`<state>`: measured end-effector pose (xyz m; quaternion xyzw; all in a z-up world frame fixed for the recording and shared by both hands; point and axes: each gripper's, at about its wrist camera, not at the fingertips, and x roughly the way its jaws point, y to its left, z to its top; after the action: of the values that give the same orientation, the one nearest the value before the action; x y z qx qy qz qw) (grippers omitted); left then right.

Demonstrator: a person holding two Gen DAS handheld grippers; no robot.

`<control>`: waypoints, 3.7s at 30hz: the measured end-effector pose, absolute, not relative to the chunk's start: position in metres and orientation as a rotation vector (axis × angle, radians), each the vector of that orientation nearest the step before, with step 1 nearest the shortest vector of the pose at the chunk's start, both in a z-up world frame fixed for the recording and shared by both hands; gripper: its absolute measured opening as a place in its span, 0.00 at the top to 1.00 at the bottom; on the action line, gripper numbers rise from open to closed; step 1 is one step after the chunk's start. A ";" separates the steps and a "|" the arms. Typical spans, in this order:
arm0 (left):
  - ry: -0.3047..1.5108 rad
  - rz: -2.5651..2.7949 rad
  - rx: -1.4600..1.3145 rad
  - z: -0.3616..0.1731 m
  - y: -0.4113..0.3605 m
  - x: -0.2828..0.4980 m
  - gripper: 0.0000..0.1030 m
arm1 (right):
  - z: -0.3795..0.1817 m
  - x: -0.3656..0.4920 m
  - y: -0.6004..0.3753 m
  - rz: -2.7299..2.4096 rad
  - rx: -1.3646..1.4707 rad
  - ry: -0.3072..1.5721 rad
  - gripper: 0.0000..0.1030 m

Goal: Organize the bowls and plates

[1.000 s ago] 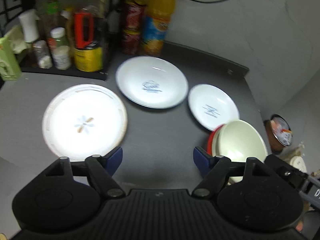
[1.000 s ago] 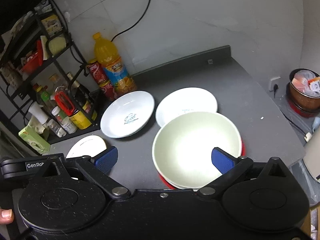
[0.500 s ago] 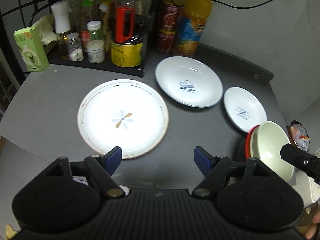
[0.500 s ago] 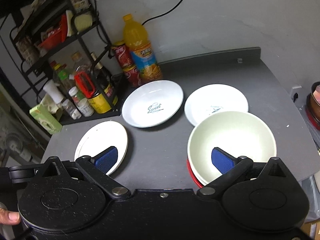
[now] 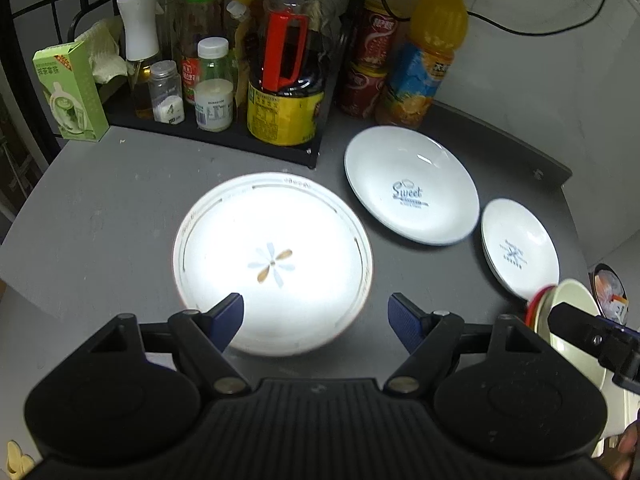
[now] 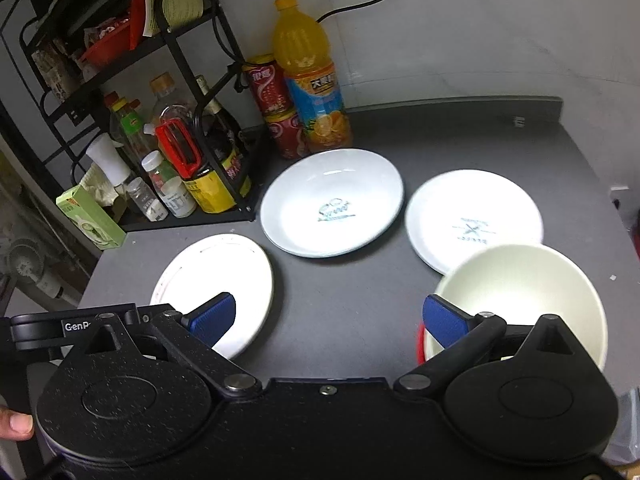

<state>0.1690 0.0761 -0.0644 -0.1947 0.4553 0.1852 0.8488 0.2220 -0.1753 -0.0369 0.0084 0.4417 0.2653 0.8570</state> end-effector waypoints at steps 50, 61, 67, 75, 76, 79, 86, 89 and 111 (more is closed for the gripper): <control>1.103 0.204 -0.589 -0.187 0.161 0.380 0.76 | -0.153 0.447 -0.123 0.327 0.130 1.179 0.69; 1.079 0.191 -0.671 -0.208 0.164 0.387 0.89 | -0.178 0.461 -0.114 0.331 0.110 1.227 0.72; 1.064 0.214 -0.689 -0.206 0.167 0.390 0.89 | -0.175 0.458 -0.128 0.344 0.186 1.254 0.82; 1.013 0.213 -0.715 -0.189 0.174 0.372 0.89 | -0.150 0.444 -0.145 0.400 0.265 1.205 0.89; 1.008 0.214 -0.716 -0.187 0.174 0.369 0.89 | -0.148 0.443 -0.145 0.406 0.269 1.203 0.89; 0.994 0.220 -0.738 -0.184 0.175 0.358 0.89 | -0.143 0.436 -0.147 0.431 0.270 1.194 0.89; 0.958 0.239 -0.744 -0.166 0.176 0.324 0.89 | -0.130 0.416 -0.144 0.482 0.294 1.162 0.89; 0.924 0.251 -0.752 -0.154 0.179 0.310 0.89 | -0.122 0.409 -0.139 0.518 0.274 1.145 0.89; 0.824 0.427 -0.818 -0.137 0.199 0.200 0.89 | -0.099 0.338 -0.089 0.721 0.195 1.158 0.89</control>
<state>0.1997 0.1988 -0.1370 -0.3834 0.3864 0.2002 0.8146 0.3375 -0.0894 -0.0994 0.0899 0.5342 0.3326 0.7719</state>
